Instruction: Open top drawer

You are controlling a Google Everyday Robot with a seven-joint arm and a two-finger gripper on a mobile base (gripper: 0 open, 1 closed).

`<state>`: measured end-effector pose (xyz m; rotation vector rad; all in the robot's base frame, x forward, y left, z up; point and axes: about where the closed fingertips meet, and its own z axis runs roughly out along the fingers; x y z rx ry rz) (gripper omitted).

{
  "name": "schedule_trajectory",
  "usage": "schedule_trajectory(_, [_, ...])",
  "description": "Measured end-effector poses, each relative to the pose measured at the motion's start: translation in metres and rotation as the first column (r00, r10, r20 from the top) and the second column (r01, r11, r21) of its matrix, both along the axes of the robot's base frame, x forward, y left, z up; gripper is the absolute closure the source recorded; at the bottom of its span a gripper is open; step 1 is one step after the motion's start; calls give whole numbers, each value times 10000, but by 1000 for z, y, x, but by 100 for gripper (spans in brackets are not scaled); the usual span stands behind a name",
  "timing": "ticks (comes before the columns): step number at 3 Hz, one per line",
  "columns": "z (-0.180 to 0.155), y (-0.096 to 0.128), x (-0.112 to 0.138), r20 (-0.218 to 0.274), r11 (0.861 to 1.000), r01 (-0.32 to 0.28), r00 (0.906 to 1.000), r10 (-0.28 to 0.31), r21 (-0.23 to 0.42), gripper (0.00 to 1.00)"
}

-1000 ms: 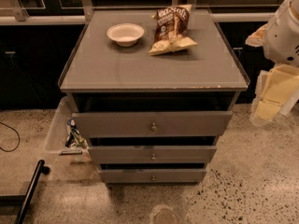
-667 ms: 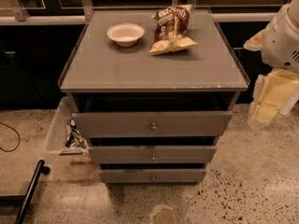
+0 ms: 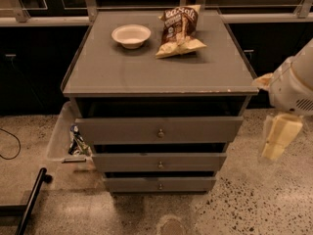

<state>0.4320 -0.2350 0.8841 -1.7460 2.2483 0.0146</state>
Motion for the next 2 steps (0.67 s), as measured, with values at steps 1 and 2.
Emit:
schedule_trajectory(1, [-58,-13,8,189,9971,-719,9973,714,240,0])
schedule_trajectory(2, [-90,-19,21,527,9898,-1391,9891,1375,294,0])
